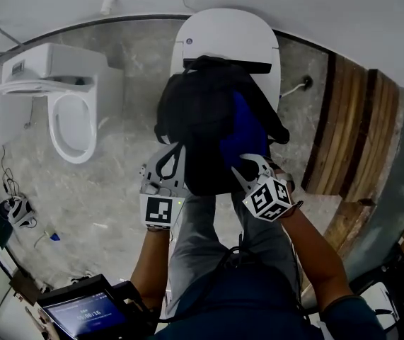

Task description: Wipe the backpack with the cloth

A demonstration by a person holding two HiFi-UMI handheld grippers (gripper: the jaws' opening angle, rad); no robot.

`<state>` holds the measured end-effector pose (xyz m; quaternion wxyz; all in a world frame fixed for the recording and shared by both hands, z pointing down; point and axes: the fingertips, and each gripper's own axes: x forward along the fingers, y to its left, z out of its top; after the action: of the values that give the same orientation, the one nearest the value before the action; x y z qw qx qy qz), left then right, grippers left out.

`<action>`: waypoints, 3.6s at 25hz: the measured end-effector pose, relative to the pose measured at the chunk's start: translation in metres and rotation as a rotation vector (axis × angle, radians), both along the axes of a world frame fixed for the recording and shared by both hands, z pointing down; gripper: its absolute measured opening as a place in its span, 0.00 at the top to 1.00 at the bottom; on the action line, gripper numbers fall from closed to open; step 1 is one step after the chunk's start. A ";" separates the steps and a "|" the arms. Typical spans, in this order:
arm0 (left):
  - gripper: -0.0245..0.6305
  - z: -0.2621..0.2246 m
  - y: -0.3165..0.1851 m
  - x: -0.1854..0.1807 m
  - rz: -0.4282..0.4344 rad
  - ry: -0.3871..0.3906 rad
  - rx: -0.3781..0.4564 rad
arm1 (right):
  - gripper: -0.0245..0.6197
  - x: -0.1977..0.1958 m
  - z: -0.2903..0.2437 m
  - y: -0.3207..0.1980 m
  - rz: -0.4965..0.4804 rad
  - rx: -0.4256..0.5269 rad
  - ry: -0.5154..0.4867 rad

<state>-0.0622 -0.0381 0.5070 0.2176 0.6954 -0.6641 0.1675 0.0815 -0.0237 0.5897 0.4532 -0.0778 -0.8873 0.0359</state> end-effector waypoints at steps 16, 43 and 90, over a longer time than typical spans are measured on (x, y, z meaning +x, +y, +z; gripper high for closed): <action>0.96 0.018 0.030 0.004 0.011 0.011 -0.051 | 0.85 0.003 0.057 0.174 -0.210 -0.232 0.147; 0.96 0.031 0.035 0.001 -0.016 0.036 -0.041 | 0.85 -0.083 0.036 -0.129 0.182 0.099 0.130; 0.96 -0.331 0.103 0.016 0.160 0.042 0.404 | 0.85 0.024 -0.464 0.010 0.660 0.110 -0.931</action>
<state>-0.0461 0.0646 0.1763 0.0736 0.7786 -0.6223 0.0330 0.1053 -0.0142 0.1261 -0.0174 0.2196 -0.9712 0.0911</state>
